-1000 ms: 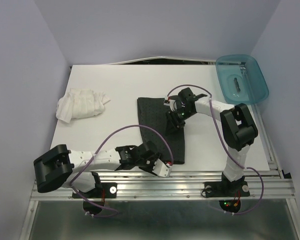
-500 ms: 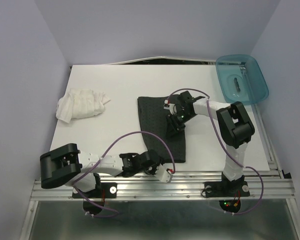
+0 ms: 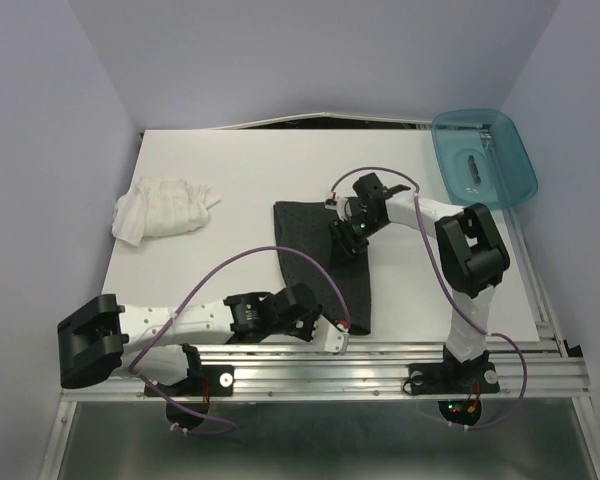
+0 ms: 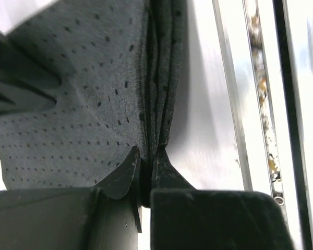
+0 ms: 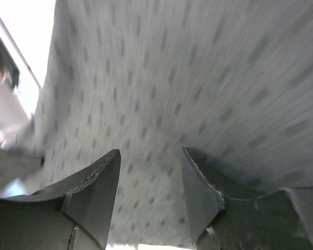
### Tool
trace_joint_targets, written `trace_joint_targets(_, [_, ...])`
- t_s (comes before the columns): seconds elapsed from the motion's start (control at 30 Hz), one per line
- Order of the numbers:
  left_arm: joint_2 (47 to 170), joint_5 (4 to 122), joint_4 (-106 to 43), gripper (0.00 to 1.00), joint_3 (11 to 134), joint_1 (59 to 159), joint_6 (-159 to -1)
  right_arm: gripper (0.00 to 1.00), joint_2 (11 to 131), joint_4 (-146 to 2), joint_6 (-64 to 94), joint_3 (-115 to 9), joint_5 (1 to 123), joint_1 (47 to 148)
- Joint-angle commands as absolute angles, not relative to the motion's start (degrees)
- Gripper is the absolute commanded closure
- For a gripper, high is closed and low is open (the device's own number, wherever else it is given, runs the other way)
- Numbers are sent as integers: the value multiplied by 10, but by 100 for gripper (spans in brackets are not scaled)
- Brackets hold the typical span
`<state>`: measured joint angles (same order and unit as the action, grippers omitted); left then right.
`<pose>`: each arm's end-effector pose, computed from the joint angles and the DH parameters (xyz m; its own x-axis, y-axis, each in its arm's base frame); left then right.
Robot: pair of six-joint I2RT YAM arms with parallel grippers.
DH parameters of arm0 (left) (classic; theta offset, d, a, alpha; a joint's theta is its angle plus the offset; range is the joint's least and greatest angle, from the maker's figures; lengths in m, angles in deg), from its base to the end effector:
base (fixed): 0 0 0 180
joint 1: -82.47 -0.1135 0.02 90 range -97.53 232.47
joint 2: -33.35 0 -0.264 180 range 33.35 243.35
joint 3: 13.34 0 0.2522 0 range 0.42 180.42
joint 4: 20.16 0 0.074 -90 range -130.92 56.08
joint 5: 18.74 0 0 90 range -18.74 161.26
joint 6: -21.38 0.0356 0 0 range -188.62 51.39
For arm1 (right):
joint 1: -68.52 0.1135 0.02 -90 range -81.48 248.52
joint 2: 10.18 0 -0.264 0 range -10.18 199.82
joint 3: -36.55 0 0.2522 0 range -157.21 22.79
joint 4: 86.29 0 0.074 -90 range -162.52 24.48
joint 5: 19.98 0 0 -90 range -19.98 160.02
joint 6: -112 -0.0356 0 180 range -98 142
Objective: Fold and stack the skirts
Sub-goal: Fold the skirt
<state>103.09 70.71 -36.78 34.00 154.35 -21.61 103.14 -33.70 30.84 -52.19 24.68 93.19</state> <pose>0.0765 -0.2348 0.1961 0.5633 0.6303 -0.5342 0.7928 -0.2305 0.5642 0.3310 0.1799 0.1545 -0.8084 -0.4902 -0.3260 -0.5679 0.5035 0.6512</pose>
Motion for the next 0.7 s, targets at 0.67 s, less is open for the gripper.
trace_joint_targets(0.67, [1006,438,-544,100,482,1457,-298,30,1208,-361,325,-861,373,912])
